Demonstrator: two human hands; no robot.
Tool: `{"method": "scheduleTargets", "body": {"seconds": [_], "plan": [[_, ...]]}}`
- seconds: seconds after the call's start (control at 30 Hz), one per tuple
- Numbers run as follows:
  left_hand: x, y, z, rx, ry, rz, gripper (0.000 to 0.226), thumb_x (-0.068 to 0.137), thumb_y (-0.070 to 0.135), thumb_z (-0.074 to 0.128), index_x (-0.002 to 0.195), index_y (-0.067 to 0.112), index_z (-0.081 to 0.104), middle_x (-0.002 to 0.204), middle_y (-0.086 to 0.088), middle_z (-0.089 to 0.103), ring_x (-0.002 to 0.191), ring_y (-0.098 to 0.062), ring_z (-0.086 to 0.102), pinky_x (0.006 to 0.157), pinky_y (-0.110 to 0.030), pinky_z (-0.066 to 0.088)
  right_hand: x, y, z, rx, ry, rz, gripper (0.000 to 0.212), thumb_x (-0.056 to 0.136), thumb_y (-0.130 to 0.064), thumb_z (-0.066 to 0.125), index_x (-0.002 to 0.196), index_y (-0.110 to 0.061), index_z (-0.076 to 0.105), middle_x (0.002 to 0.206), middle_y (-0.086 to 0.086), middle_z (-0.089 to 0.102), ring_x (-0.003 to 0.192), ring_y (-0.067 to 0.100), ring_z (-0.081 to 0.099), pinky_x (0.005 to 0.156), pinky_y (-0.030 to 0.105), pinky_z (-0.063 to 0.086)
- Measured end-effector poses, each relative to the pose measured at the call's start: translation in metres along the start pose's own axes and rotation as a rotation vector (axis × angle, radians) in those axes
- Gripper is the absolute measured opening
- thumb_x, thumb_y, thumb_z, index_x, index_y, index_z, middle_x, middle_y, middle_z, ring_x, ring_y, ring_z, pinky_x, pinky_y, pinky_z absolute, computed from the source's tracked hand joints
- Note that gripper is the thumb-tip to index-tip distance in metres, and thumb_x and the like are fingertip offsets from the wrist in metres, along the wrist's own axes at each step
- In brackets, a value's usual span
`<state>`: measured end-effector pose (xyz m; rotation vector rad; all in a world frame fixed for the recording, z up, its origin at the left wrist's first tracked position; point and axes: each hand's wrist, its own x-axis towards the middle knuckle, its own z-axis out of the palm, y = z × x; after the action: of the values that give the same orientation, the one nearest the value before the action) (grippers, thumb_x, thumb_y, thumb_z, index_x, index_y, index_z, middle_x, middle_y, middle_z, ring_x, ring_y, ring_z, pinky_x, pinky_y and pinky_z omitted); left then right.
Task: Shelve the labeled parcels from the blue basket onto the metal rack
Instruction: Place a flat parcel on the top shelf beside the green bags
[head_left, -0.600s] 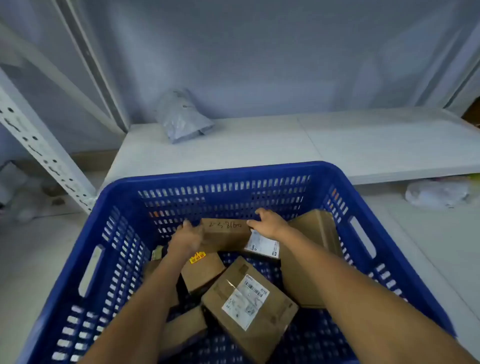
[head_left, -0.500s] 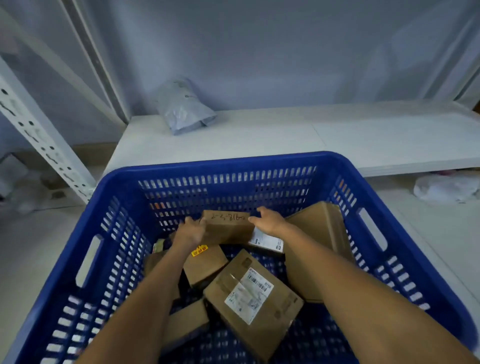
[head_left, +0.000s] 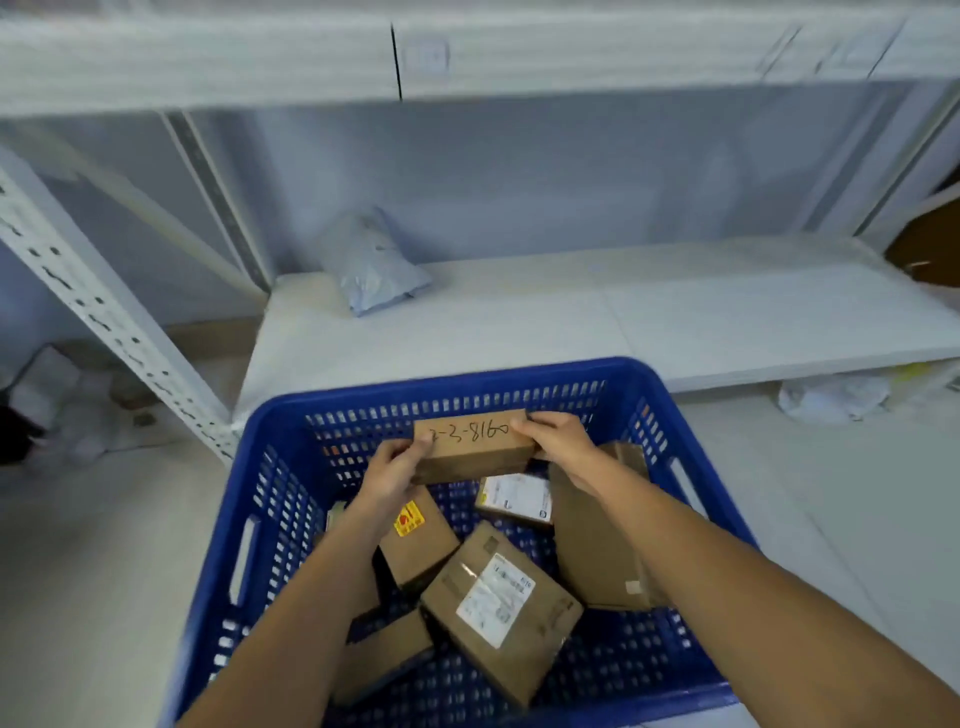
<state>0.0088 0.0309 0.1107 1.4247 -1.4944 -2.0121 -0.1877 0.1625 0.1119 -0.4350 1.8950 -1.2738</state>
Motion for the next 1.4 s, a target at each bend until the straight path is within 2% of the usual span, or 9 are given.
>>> {"method": "scheduleTargets", "body": {"seconds": [0.17, 0.27, 0.43, 0.6, 0.7, 0.87, 0.97, 1.07, 1.4], "plan": [[-0.101, 0.139, 0.002, -0.056, -0.193, 0.02, 0.054, 0.077, 0.033, 0.075, 0.124, 0.017, 0.054, 0.116, -0.009, 0.064, 0.104, -0.023, 0.06, 0.085, -0.033, 0.049, -0.082, -0.14, -0.059, 0.284, -0.134, 0.074, 0.04, 0.083, -0.027, 0.076, 0.12, -0.02, 0.064, 0.119, 0.006, 0.068, 0.111, 0.024, 0.062, 0.1, 0.042, 0.05], [-0.168, 0.231, -0.001, -0.045, -0.242, 0.054, 0.067, 0.063, 0.032, 0.081, 0.123, 0.017, 0.056, 0.112, -0.014, 0.068, 0.103, -0.033, 0.063, 0.09, -0.043, 0.048, -0.136, -0.23, -0.094, 0.325, -0.251, 0.096, 0.043, 0.073, -0.024, 0.084, 0.112, -0.021, 0.066, 0.112, 0.007, 0.072, 0.106, 0.029, 0.068, 0.096, 0.044, 0.053], [-0.279, 0.374, -0.01, 0.035, -0.32, 0.138, 0.071, 0.059, 0.041, 0.087, 0.121, 0.024, 0.056, 0.108, -0.009, 0.072, 0.103, -0.025, 0.061, 0.087, -0.034, 0.044, -0.23, -0.374, -0.136, 0.328, -0.349, 0.042, 0.062, 0.071, -0.021, 0.085, 0.128, -0.024, 0.061, 0.128, 0.016, 0.064, 0.116, 0.032, 0.061, 0.106, 0.044, 0.045], [-0.39, 0.506, -0.014, 0.081, -0.386, 0.268, 0.079, 0.056, 0.051, 0.086, 0.123, 0.027, 0.054, 0.109, -0.003, 0.073, 0.106, -0.024, 0.061, 0.087, -0.032, 0.044, -0.331, -0.513, -0.173, 0.27, -0.399, -0.113, 0.066, 0.075, -0.023, 0.081, 0.132, -0.007, 0.053, 0.128, 0.02, 0.061, 0.118, 0.033, 0.058, 0.11, 0.047, 0.038], [-0.453, 0.589, -0.013, 0.062, -0.414, 0.392, 0.078, 0.055, 0.056, 0.084, 0.123, 0.035, 0.053, 0.111, -0.001, 0.071, 0.111, -0.023, 0.059, 0.094, -0.035, 0.042, -0.391, -0.606, -0.192, 0.259, -0.361, -0.28, 0.055, 0.078, -0.025, 0.077, 0.127, -0.011, 0.057, 0.127, 0.022, 0.062, 0.119, 0.036, 0.059, 0.11, 0.048, 0.04], [-0.538, 0.696, -0.013, -0.008, -0.453, 0.643, 0.071, 0.059, 0.046, 0.084, 0.123, 0.032, 0.058, 0.12, -0.006, 0.065, 0.109, -0.021, 0.06, 0.089, -0.035, 0.043, -0.467, -0.732, -0.209, 0.3, -0.263, -0.549, 0.052, 0.075, -0.027, 0.08, 0.123, -0.014, 0.062, 0.12, 0.02, 0.065, 0.11, 0.031, 0.062, 0.105, 0.049, 0.042], [-0.566, 0.734, -0.016, -0.072, -0.475, 0.728, 0.066, 0.068, 0.037, 0.082, 0.127, 0.023, 0.056, 0.123, -0.014, 0.064, 0.114, -0.028, 0.061, 0.098, -0.041, 0.045, -0.49, -0.776, -0.209, 0.305, -0.226, -0.653, 0.051, 0.082, -0.022, 0.071, 0.129, -0.009, 0.056, 0.126, 0.026, 0.059, 0.118, 0.038, 0.058, 0.108, 0.053, 0.041], [-0.578, 0.759, -0.02, -0.122, -0.518, 0.758, 0.057, 0.078, 0.022, 0.069, 0.132, 0.016, 0.052, 0.124, -0.018, 0.063, 0.117, -0.031, 0.06, 0.101, -0.045, 0.047, -0.501, -0.802, -0.206, 0.304, -0.233, -0.691, 0.051, 0.085, -0.027, 0.067, 0.133, -0.012, 0.054, 0.128, 0.019, 0.061, 0.122, 0.032, 0.058, 0.106, 0.049, 0.044], [-0.577, 0.819, -0.012, -0.076, -0.485, 0.856, 0.066, 0.063, 0.042, 0.079, 0.124, 0.028, 0.057, 0.108, -0.006, 0.073, 0.112, -0.027, 0.061, 0.089, -0.036, 0.049, -0.499, -0.844, -0.205, 0.36, -0.125, -0.779, 0.045, 0.081, -0.032, 0.07, 0.122, -0.016, 0.06, 0.116, 0.01, 0.07, 0.115, 0.026, 0.064, 0.1, 0.04, 0.051]]}}
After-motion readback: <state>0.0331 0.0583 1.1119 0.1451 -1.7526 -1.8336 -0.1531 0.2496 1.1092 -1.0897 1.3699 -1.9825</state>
